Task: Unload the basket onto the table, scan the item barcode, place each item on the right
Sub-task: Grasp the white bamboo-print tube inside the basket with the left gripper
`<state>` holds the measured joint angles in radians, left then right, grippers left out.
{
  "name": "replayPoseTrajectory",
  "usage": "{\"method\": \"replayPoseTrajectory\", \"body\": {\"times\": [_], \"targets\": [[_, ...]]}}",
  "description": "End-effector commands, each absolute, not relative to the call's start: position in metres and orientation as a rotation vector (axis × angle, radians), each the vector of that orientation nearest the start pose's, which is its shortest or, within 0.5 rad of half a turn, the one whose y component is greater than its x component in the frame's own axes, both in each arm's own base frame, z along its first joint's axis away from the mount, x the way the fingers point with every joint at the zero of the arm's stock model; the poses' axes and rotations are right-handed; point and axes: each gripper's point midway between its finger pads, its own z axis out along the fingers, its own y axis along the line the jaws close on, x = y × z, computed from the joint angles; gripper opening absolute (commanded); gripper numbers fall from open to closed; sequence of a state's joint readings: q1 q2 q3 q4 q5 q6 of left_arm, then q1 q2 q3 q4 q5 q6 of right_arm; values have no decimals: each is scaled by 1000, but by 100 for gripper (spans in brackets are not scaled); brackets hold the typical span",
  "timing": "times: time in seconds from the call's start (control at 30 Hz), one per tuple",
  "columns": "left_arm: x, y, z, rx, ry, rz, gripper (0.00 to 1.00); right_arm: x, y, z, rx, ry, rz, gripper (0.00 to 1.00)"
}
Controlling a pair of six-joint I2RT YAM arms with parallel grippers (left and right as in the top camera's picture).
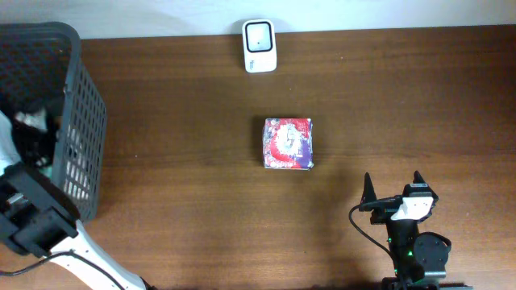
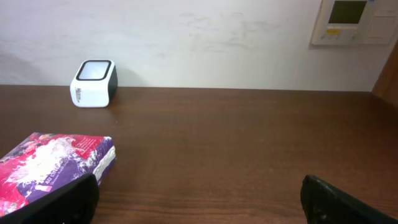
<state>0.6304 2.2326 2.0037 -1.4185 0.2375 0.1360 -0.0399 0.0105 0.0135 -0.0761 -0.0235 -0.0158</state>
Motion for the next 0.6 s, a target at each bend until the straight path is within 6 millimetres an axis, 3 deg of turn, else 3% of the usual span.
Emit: {"method": "replayPoseTrajectory", "body": {"times": [0.0, 0.1, 0.17, 0.23, 0.33, 0.43, 0.47, 0.53, 0.57], "targets": [[405, 211, 177, -675, 2741, -455, 20, 246, -8, 156, 6, 1648, -31, 99], [416, 213, 254, -614, 2575, -383, 16, 246, -8, 156, 7, 1648, -32, 99], [419, 209, 285, -571, 2498, -377, 8, 246, -8, 156, 7, 1648, -32, 99], [420, 207, 307, -576, 2439, -365, 12, 246, -8, 156, 6, 1648, -31, 99], [415, 213, 296, -609, 2480, -312, 44, 246, -8, 156, 7, 1648, -32, 99], [414, 218, 258, -634, 2577, -328, 74, 246, -8, 156, 7, 1648, -32, 99], [414, 219, 248, -637, 2600, -320, 77, 246, -8, 156, 7, 1648, -32, 99], [410, 233, 202, -695, 2694, -252, 81, 246, -8, 156, 7, 1648, -32, 99], [410, 237, 192, -705, 2710, -230, 81, 246, -8, 156, 7, 1648, -32, 99]]}}
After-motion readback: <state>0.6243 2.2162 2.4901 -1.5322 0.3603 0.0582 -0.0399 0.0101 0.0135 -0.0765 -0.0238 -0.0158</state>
